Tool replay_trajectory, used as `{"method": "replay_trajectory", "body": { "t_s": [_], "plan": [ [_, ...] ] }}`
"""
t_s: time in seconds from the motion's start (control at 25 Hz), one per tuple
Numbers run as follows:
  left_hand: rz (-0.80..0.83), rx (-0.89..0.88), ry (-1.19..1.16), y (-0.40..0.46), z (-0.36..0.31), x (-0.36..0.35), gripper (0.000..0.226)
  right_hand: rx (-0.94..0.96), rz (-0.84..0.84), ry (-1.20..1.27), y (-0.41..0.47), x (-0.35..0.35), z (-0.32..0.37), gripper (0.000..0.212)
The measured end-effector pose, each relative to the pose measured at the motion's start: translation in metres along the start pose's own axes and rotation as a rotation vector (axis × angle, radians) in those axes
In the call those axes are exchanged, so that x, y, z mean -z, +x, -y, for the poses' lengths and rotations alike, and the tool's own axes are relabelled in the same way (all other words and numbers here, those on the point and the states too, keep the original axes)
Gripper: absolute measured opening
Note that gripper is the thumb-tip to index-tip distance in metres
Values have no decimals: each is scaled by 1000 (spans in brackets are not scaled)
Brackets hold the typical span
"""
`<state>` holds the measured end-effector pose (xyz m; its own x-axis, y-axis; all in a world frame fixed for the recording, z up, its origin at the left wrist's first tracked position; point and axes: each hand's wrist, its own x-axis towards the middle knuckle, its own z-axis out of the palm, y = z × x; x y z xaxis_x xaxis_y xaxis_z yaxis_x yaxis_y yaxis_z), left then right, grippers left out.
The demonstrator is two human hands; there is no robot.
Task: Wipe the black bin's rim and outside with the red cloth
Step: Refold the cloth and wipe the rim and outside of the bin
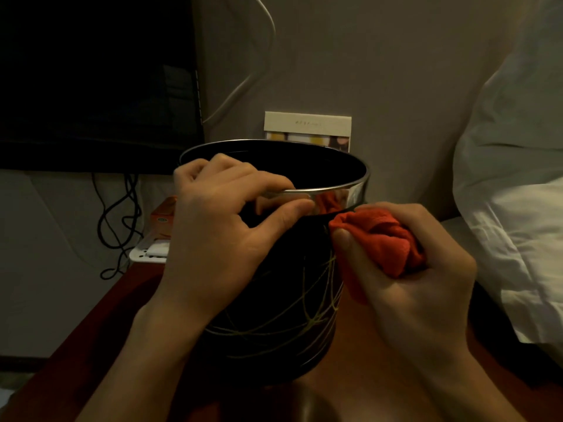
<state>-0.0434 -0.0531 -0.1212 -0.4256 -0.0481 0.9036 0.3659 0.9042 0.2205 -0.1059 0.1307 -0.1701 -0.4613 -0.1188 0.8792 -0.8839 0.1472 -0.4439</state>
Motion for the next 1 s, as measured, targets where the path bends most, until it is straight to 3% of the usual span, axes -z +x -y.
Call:
{"method": "replay_trajectory", "body": {
  "t_s": [0.16, 0.32, 0.52, 0.68, 0.88, 1.0],
  "plan": [
    [2, 19, -18, -1, -1, -1, 11, 94, 92, -96, -10, -11, 4, 27],
    [-7, 29, -43, 0, -3, -2, 7, 101, -16, -129, -1, -4, 2, 21],
    [11, 36, -54, -1, -4, -1, 8, 141, 29, -127, -12, -17, 4, 25],
    [20, 43, -75, 0, -5, 0, 9, 98, -95, -142, -2, -8, 3, 20],
    [27, 38, -96, 2, 0, 3, 10, 181, 81, -203, -32, -26, 1, 28],
    [38, 31, -118, 1, 3, 4, 13, 180, 32, -192, -26, -21, -1, 29]
  ]
}}
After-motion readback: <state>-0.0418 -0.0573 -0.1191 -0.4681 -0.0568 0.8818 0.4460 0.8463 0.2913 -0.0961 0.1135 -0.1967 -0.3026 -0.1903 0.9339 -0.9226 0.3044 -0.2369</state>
